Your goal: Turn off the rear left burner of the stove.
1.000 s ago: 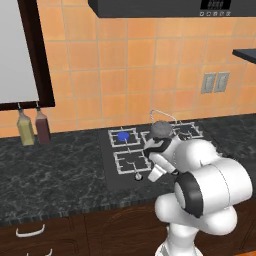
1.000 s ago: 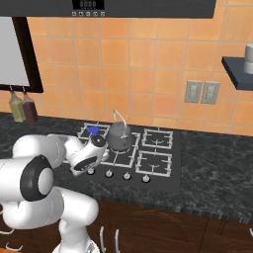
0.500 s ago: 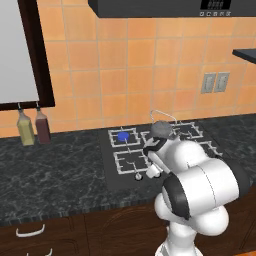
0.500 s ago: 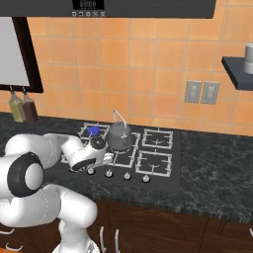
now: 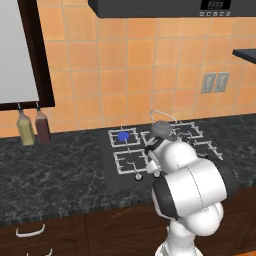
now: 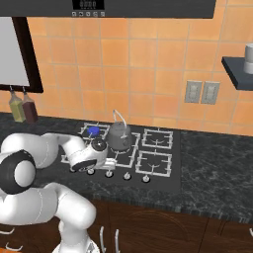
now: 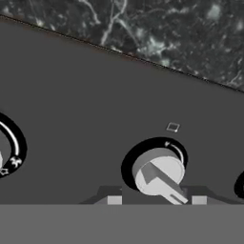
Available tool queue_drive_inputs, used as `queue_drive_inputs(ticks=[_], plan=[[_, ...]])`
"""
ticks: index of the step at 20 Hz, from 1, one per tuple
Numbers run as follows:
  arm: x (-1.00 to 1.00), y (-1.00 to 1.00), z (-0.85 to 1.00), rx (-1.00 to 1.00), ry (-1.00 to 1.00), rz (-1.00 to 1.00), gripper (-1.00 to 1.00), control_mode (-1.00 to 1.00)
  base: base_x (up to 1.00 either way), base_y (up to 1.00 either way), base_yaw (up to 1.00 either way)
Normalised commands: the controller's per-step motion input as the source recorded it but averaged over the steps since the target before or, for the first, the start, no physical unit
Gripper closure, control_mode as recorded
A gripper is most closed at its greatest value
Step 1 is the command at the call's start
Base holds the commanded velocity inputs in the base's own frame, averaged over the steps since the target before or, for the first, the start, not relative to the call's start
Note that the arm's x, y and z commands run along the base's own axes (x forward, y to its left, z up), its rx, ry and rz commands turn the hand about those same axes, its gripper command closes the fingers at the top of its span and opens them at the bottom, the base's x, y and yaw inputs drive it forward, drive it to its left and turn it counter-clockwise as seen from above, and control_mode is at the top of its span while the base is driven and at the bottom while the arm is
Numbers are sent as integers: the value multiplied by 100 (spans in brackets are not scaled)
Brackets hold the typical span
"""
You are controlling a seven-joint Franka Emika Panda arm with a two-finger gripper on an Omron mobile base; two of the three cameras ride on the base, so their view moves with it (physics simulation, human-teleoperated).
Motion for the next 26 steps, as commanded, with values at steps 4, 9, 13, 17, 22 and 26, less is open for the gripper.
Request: queue_drive_inputs(ticks=[4, 9, 13, 17, 22, 26], plan=[[0, 0, 0, 6, 12, -100, 100, -100, 0, 0, 0], [0, 0, 0, 7, 15, -100, 100, -100, 0, 0, 0], [-4, 0, 0, 8, 22, -100, 100, -100, 0, 0, 0], [-7, 0, 0, 9, 27, -100, 100, -100, 0, 0, 0], [-7, 0, 0, 8, 27, -100, 100, -100, 0, 0, 0], [-8, 0, 0, 8, 26, -100, 100, -100, 0, 0, 0]])
